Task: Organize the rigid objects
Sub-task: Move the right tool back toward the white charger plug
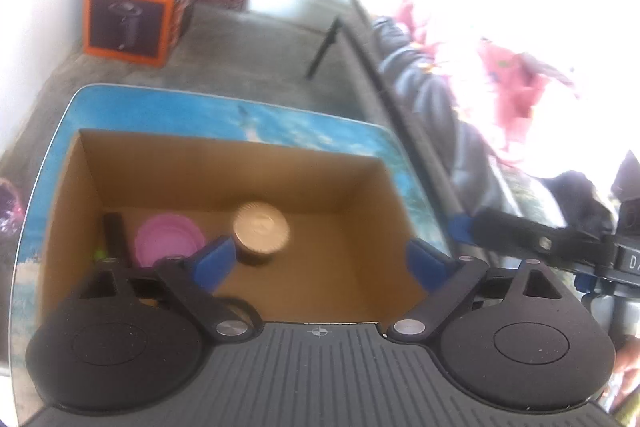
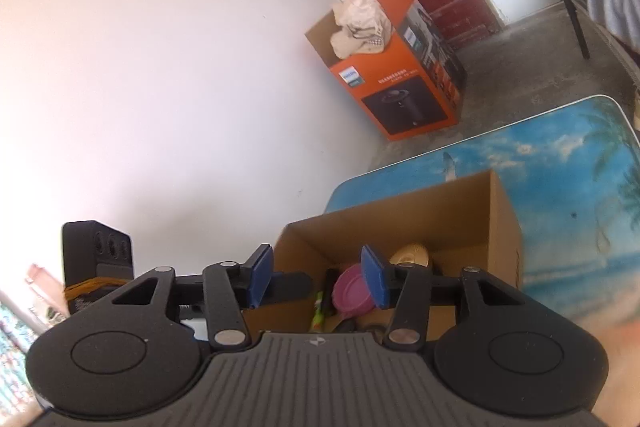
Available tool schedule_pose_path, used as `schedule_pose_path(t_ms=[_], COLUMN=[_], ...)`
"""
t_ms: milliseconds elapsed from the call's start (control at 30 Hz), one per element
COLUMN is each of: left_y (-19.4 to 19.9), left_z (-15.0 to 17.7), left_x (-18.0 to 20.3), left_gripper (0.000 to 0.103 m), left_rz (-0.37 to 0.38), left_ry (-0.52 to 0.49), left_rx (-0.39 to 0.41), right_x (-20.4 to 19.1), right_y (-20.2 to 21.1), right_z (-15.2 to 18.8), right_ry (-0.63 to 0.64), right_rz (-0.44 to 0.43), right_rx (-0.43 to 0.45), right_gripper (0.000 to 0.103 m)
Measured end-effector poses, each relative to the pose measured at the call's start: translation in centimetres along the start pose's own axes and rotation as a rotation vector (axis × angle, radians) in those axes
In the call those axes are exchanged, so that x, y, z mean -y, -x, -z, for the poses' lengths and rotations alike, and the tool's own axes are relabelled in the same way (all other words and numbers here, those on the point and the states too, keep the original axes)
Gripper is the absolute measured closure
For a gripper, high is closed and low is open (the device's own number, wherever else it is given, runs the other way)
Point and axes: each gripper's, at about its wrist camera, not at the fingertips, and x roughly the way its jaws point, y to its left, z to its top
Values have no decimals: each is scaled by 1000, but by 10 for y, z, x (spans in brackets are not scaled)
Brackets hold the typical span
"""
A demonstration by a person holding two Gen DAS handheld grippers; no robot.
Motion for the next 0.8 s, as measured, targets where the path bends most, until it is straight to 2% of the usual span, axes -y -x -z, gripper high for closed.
schedule_pose_path(t_ms=[167,267,367,567,700,800], left_y=[40,58,67,50,26,10], left_z=[44,79,114,163,183,193], left_x=[11,14,11,2,1,5], left_gripper=[4,3,2,2,2,2], left_rz=[62,47,46,43,1,-56], left_ry=[-100,-170,-202,-198,-210,-271], left_rx=[44,90,115,68,50,59], right_x=[-4,-3,-2,8,13,15], right_y=[62,87,96,64,30,9], right_z=[45,73,101,144,156,161], right_ry=[-57,-100,-148,-228,-229,-203], right_rz=[-39,-44,-31,5,42,58], right_rx=[59,91,97,44,-11,-42], right_gripper=[50,45,45,45,45,46])
